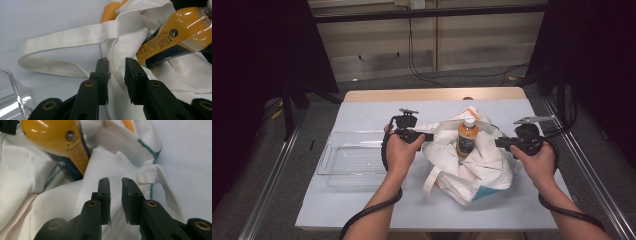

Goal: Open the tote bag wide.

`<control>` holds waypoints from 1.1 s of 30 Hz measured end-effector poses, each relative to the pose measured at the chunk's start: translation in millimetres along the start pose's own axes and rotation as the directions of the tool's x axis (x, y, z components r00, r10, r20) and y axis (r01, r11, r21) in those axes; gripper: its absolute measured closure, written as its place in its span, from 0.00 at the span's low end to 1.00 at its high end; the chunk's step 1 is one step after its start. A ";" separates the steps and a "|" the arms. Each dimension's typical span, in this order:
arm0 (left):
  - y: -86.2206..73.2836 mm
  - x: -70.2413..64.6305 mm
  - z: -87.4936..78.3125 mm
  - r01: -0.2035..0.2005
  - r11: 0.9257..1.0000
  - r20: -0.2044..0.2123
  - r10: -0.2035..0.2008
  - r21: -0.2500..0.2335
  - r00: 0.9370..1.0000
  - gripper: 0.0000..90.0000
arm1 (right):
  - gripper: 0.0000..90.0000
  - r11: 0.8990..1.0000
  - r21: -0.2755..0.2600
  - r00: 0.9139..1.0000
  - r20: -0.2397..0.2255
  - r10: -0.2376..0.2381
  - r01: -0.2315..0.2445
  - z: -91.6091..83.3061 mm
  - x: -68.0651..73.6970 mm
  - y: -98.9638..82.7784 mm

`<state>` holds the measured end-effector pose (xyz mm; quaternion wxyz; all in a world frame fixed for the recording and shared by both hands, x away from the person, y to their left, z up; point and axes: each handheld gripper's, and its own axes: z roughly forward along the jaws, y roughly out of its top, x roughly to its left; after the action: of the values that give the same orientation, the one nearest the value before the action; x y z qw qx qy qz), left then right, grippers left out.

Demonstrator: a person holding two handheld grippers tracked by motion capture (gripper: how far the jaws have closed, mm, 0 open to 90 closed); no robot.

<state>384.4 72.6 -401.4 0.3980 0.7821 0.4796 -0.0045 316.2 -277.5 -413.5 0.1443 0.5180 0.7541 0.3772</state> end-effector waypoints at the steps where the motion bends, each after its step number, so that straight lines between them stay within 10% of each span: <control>1: -0.1 -0.2 -0.7 0.001 1.000 0.002 -0.001 -0.004 1.000 0.82 | 0.91 1.000 0.008 1.000 -0.005 -0.016 0.016 1.4 2.1 -0.4; 25: 9.7 -3.8 -16.7 -0.011 1.000 -0.008 0.010 -0.018 1.000 0.99 | 0.98 0.995 0.085 0.999 -0.020 -0.047 0.049 23.6 10.3 -6.4; 33: 2.2 -14.8 1.2 -0.008 1.000 0.076 0.007 0.008 0.997 1.00 | 0.99 0.995 0.088 0.999 -0.017 -0.036 0.038 24.9 10.3 -7.2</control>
<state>378.5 60.3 -395.1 0.4127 0.7847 0.4611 -0.0346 322.1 -259.2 -433.6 0.1223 0.5069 0.7806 0.3445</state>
